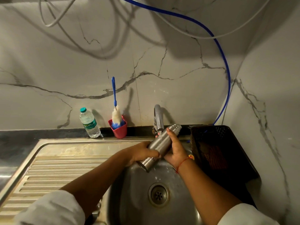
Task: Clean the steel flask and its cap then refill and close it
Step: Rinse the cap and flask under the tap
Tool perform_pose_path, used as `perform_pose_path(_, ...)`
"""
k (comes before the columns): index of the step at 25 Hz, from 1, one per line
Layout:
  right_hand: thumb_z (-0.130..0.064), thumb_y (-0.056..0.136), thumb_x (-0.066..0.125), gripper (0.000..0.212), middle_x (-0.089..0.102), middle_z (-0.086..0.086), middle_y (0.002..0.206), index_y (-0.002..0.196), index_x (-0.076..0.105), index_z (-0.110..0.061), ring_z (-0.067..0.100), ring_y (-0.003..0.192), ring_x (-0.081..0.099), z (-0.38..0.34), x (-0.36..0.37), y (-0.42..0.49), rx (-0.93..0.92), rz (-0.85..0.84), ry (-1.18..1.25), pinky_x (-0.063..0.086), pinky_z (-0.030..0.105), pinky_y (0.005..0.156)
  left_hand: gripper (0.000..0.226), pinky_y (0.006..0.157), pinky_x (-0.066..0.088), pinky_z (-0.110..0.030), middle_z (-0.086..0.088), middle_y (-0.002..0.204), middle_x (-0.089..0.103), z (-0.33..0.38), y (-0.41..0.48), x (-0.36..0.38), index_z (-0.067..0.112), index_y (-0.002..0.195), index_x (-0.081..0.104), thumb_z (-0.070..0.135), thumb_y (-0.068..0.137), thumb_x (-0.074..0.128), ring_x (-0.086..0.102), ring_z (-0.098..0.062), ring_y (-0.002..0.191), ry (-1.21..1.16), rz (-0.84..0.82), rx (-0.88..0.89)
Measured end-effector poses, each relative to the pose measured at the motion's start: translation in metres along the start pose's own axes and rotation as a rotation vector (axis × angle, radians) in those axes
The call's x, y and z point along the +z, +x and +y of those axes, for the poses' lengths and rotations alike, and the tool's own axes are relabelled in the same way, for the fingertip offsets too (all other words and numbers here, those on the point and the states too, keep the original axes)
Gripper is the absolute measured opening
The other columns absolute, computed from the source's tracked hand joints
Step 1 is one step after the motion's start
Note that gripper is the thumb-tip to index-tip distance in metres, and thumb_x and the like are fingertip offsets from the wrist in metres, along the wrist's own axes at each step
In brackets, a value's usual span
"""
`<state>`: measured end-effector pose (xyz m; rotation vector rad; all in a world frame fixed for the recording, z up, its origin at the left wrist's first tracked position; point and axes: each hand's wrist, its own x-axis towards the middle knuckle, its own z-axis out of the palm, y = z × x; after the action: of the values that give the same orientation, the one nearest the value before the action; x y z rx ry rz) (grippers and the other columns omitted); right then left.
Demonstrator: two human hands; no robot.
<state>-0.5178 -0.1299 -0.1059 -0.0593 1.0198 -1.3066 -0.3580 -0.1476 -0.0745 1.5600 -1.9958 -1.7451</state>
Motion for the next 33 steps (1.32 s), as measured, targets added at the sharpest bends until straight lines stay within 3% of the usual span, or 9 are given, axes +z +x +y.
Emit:
perform_pose_path(2,-0.041,0.076,0.078,0.061,0.068,0.016,0.105,0.126,0.059,-0.012,0.032,0.096,0.067,-0.004,-0.002,0.003,-0.041,-0.062,0.018,0.057,0.048,0.08,0.068,0.086,0.061,-0.037,-0.011,0.122,0.066,0.002,-0.001,-0.002,0.023,0.142,0.043,0.029,0.084,0.079,0.071,-0.027,0.105,-0.14,-0.045,-0.019)
perform_pose_path(6,-0.057,0.045,0.089,0.092,0.068,0.008,0.109,0.12,0.055,-0.018,0.032,0.094,0.067,0.003,0.011,0.01,-0.143,0.324,-0.021,0.055,0.052,0.083,0.086,0.097,0.056,-0.04,0.0,0.131,0.06,-0.007,0.014,0.009,0.029,0.144,0.042,0.042,0.072,0.086,0.062,-0.017,0.11,0.426,0.243,0.095)
perform_pose_path(8,-0.055,0.051,0.089,0.086,0.066,0.007,0.11,0.12,0.053,-0.019,0.032,0.097,0.066,-0.002,0.007,0.012,-0.164,0.333,0.009,0.054,0.053,0.085,0.087,0.095,0.057,-0.039,0.003,0.129,0.061,-0.007,0.016,0.011,0.032,0.143,0.042,0.045,0.069,0.087,0.061,-0.014,0.109,0.47,0.339,0.131)
perform_pose_path(11,-0.039,0.071,0.084,0.062,0.068,0.016,0.114,0.122,0.059,-0.016,0.036,0.104,0.065,-0.013,-0.005,0.007,-0.076,0.067,0.034,0.055,0.053,0.086,0.081,0.086,0.06,-0.034,-0.001,0.13,0.06,-0.002,0.017,0.004,0.029,0.143,0.044,0.039,0.075,0.087,0.062,-0.016,0.11,0.177,0.173,0.112)
perform_pose_path(14,-0.03,0.073,0.084,0.065,0.067,0.018,0.12,0.13,0.057,-0.016,0.038,0.109,0.065,-0.023,-0.01,0.004,-0.137,-0.067,0.051,0.054,0.057,0.089,0.074,0.067,0.061,-0.03,-0.006,0.125,0.058,0.009,0.014,0.0,0.025,0.139,0.047,0.031,0.077,0.087,0.067,-0.025,0.103,-0.143,0.042,0.041)
perform_pose_path(18,-0.033,0.069,0.087,0.065,0.069,0.011,0.114,0.125,0.056,-0.02,0.033,0.097,0.069,-0.035,-0.003,0.011,-0.244,0.171,0.136,0.057,0.055,0.078,0.066,0.069,0.061,-0.03,-0.012,0.128,0.055,0.011,0.016,0.007,0.023,0.131,0.052,0.04,0.076,0.084,0.066,-0.027,0.104,-0.513,0.214,0.033)
perform_pose_path(24,-0.047,0.067,0.086,0.074,0.068,0.009,0.11,0.128,0.053,-0.02,0.031,0.092,0.068,-0.043,-0.003,0.013,-0.262,0.324,0.214,0.057,0.044,0.068,0.032,0.084,0.055,-0.038,-0.018,0.129,0.055,0.022,0.019,0.028,0.019,0.127,0.053,0.041,0.105,0.049,0.059,-0.03,0.111,-0.84,0.186,0.025)
perform_pose_path(29,-0.061,0.064,0.08,0.081,0.066,0.01,0.113,0.129,0.054,-0.02,0.032,0.097,0.066,-0.048,-0.013,0.015,-0.228,0.331,0.159,0.056,0.048,0.077,0.056,0.077,0.061,-0.036,-0.026,0.133,0.057,0.018,0.012,0.029,0.012,0.134,0.053,0.052,0.095,0.057,0.062,-0.038,0.116,-1.022,0.048,-0.038)
perform_pose_path(33,-0.071,0.069,0.07,0.077,0.066,0.013,0.113,0.124,0.057,-0.018,0.033,0.097,0.066,-0.047,-0.019,0.015,-0.217,0.295,0.146,0.057,0.049,0.079,0.064,0.063,0.061,-0.029,-0.031,0.123,0.062,0.018,0.011,0.037,0.01,0.13,0.053,0.062,0.093,0.05,0.069,-0.028,0.08,-1.103,0.053,-0.072)
